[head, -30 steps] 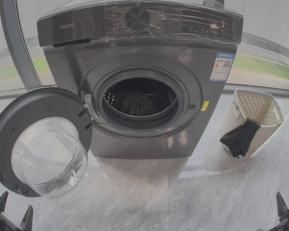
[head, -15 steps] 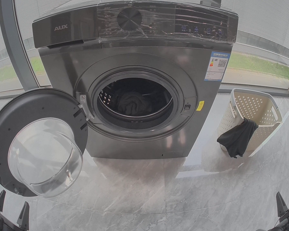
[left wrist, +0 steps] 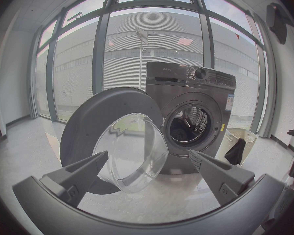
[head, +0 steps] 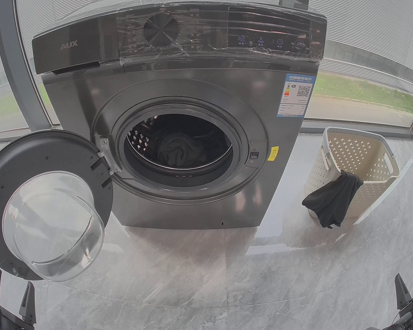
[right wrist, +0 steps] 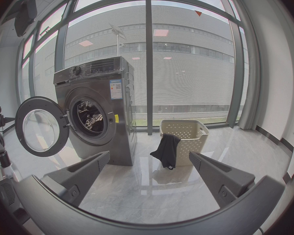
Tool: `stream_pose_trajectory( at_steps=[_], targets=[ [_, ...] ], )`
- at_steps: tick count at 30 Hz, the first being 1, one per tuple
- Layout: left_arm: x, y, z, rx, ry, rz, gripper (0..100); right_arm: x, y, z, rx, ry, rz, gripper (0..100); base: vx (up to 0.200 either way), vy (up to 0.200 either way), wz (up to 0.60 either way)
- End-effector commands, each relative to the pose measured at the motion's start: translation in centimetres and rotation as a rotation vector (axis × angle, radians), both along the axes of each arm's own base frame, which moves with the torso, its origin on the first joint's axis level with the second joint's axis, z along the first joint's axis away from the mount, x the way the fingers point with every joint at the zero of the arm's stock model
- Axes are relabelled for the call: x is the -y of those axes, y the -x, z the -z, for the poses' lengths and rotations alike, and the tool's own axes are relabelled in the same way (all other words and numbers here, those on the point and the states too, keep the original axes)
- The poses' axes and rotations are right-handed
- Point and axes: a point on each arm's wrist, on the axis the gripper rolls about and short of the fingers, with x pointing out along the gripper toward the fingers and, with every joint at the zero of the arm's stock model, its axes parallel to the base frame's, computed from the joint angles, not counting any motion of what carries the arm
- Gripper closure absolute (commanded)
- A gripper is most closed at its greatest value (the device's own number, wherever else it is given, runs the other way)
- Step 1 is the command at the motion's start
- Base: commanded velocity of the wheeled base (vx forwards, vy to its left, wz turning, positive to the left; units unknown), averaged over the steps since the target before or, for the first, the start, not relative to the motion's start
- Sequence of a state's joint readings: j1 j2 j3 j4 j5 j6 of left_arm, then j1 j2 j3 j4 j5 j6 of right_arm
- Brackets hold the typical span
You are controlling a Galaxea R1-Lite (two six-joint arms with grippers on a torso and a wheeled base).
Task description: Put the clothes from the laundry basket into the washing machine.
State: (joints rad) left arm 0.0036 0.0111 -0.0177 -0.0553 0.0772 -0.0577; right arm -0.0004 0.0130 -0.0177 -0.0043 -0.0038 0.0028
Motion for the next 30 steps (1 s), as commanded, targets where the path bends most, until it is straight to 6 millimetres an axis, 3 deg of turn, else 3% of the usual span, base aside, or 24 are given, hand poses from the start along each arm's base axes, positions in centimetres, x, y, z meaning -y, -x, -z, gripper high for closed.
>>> stream_pose_trajectory(
  at_steps=[1, 7, 14, 17, 22, 30],
  targets=[
    [-0.09, 0.02, 0.30, 0.002, 0.017, -0.041, 0, 0.00, -0.03, 0.52, -0.004, 0.000, 0.000, 0, 0.000, -0.200, 0.00],
    [0.09, 0.00, 0.32, 0.000, 0.011, 0.037, 0, 0.00, -0.03, 0.52, -0.004, 0.000, 0.000, 0, 0.000, -0.200, 0.00],
    [0.18, 0.04, 0.40, -0.020, -0.026, 0.075, 0, 0.00, -0.03, 0.52, -0.004, 0.000, 0.000, 0, 0.000, 0.000, 0.00],
    [0.39, 0.07, 0.35, -0.019, -0.039, 0.168, 0, 0.00, -0.03, 0.52, -0.004, 0.000, 0.000, 0, 0.000, 0.000, 0.00],
    [0.35, 0.06, 0.33, -0.014, -0.008, 0.154, 0, 0.00, -0.03, 0.52, -0.004, 0.000, 0.000, 0, 0.000, 0.000, 0.00],
    [0.00, 0.03, 0.38, -0.012, -0.005, -0.002, 0, 0.00, -0.03, 0.52, -0.004, 0.000, 0.000, 0, 0.000, -0.200, 0.00]
  ],
)
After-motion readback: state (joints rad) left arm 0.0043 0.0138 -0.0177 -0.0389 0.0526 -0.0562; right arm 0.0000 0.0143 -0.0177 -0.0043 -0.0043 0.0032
